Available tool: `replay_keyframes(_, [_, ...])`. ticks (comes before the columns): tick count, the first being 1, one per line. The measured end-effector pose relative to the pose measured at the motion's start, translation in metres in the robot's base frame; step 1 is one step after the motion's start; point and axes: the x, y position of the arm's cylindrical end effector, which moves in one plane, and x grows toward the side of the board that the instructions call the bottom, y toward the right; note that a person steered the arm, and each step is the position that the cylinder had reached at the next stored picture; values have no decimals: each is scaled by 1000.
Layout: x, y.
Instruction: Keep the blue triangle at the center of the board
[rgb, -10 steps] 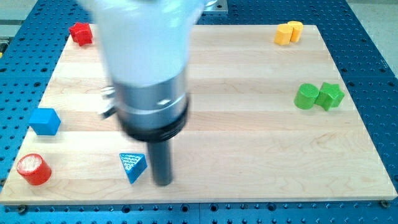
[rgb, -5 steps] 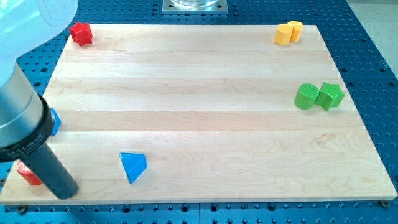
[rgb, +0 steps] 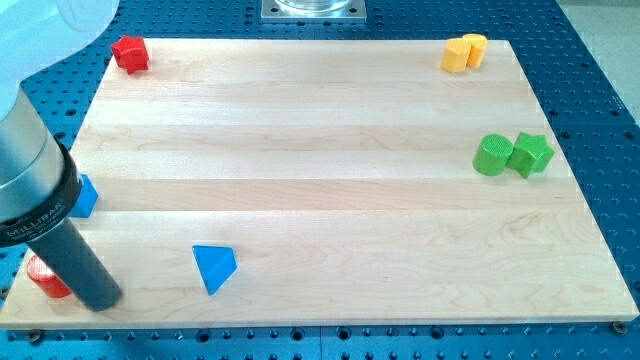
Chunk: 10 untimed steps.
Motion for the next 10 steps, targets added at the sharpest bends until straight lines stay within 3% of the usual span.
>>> replay_keyframes(4, [14,3])
replay_keyframes(5, [0,3])
replay_keyframes(6, [6,65])
replay_keyframes(8, [-93,161])
replay_keyframes(9, [-142,168])
replay_keyframes(10, [-163,161])
